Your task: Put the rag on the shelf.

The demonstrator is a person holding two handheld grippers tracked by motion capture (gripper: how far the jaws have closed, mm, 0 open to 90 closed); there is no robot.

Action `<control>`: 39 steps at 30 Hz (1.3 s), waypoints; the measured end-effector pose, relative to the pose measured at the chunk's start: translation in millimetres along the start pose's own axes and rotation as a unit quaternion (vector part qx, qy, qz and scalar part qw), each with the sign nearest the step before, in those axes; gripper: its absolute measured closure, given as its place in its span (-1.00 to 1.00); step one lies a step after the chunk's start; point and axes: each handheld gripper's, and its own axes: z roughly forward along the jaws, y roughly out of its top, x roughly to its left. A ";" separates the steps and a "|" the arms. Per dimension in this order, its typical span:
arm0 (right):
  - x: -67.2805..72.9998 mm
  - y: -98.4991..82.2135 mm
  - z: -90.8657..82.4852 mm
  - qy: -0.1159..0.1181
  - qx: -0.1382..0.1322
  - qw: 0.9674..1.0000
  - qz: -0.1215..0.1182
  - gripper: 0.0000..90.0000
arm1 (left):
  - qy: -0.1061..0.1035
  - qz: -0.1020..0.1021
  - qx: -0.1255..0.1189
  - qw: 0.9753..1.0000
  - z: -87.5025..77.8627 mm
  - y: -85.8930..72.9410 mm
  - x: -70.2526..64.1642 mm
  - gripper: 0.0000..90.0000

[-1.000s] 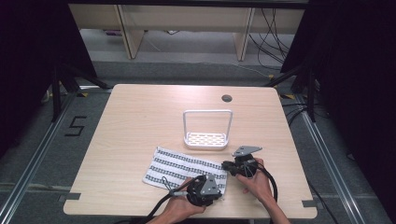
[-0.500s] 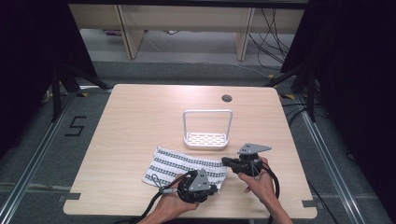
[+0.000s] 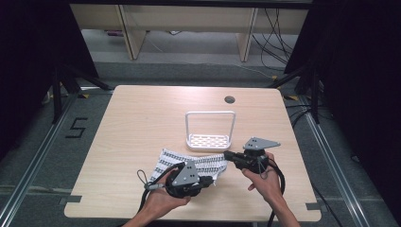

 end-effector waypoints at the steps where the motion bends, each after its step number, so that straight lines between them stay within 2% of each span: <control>1: 1.7 6.0 -2.7 -0.001 -0.002 1.000 -0.007 0.98 | 0.000 -0.006 -0.006 1.000 -2.3 1.8 0.4 0.89; 3: 2.5 8.3 -3.6 -0.002 -0.006 1.000 -0.006 0.98 | -0.001 -0.008 -0.011 1.000 -5.0 4.2 1.1 0.89; 4: 4.8 16.9 -7.0 -0.003 -0.016 1.000 -0.011 0.98 | -0.001 -0.009 -0.012 1.000 -6.5 5.4 1.5 0.89; 6: 6.2 19.9 -9.5 -0.002 -0.010 1.000 -0.009 0.98 | -0.003 -0.010 -0.019 1.000 -10.5 9.2 2.7 0.89; 9: 10.4 32.4 -17.2 -0.005 -0.022 0.999 -0.023 0.98 | -0.002 -0.013 -0.037 0.999 -21.1 18.2 6.2 0.89; 11: 14.6 41.7 -23.9 0.000 -0.027 0.999 -0.025 0.98 | 0.004 -0.011 -0.050 0.999 -32.9 27.9 9.4 0.89; 12: 18.2 45.2 -26.9 0.005 -0.024 1.000 -0.013 0.98 | 0.008 -0.008 -0.054 0.998 -37.3 31.7 10.6 0.90; 13: 18.2 45.2 -26.9 0.005 -0.024 1.000 -0.013 0.98 | 0.008 -0.008 -0.054 0.998 -37.3 31.7 10.6 0.90; 14: 19.6 49.4 -29.3 0.009 -0.030 0.999 -0.020 0.98 | 0.014 -0.005 -0.057 0.998 -42.1 35.7 11.6 0.90; 15: 26.0 58.7 -37.6 -0.001 -0.030 0.999 -0.025 0.98 | 0.016 -0.004 -0.067 0.998 -50.9 43.9 13.6 0.90; 16: 26.0 58.7 -37.6 -0.001 -0.030 0.999 -0.025 0.98 | 0.016 -0.004 -0.067 0.998 -50.9 43.9 13.6 0.90; 17: 29.4 66.2 -41.7 0.003 -0.041 0.999 -0.036 0.98 | 0.017 -0.003 -0.072 0.997 -55.1 48.1 14.2 0.90; 19: 32.8 70.5 -45.3 0.003 -0.042 0.999 -0.031 0.98 | 0.019 0.001 -0.081 0.996 -64.2 57.6 15.8 0.90; 20: 33.9 76.9 -49.5 0.002 -0.046 0.998 -0.045 0.98 | 0.021 0.002 -0.084 0.996 -67.1 60.8 16.6 0.90; 21: 36.7 85.5 -55.1 0.001 -0.052 0.998 -0.047 0.98 | 0.024 0.004 -0.093 0.995 -74.5 69.6 19.6 0.90; 24: 40.4 94.8 -62.0 -0.004 -0.053 0.998 -0.046 0.98 | 0.029 0.009 -0.099 0.995 -81.1 78.3 24.0 0.90; 25: 40.7 103.7 -66.9 -0.004 -0.067 0.996 -0.055 0.98 | 0.032 0.007 -0.108 0.994 -85.9 85.8 28.4 0.90; 29: 43.3 115.6 -76.1 -0.013 -0.075 0.996 -0.055 0.98 | 0.041 0.007 -0.117 0.992 -89.7 96.6 34.6 0.90; 30: 42.6 117.4 -77.9 -0.020 -0.076 0.995 -0.064 0.98 | 0.041 0.007 -0.117 0.992 -89.7 96.6 34.6 0.90; 31: 43.5 119.0 -79.4 -0.019 -0.079 0.995 -0.056 0.98 | 0.043 0.004 -0.121 0.992 -88.9 100.6 36.8 0.90; 32: 42.5 120.4 -80.7 -0.023 -0.082 0.994 -0.066 0.98 | 0.047 0.005 -0.120 0.992 -88.7 102.9 38.6 0.90; 34: 42.2 121.8 -82.8 -0.029 -0.084 0.994 -0.067 0.98 | 0.048 0.006 -0.119 0.992 -88.4 104.2 39.8 0.90; 39: 34.1 124.3 -86.2 -0.046 -0.096 0.993 -0.060 0.98 | 0.068 0.005 -0.119 0.990 -84.3 113.0 52.2 0.90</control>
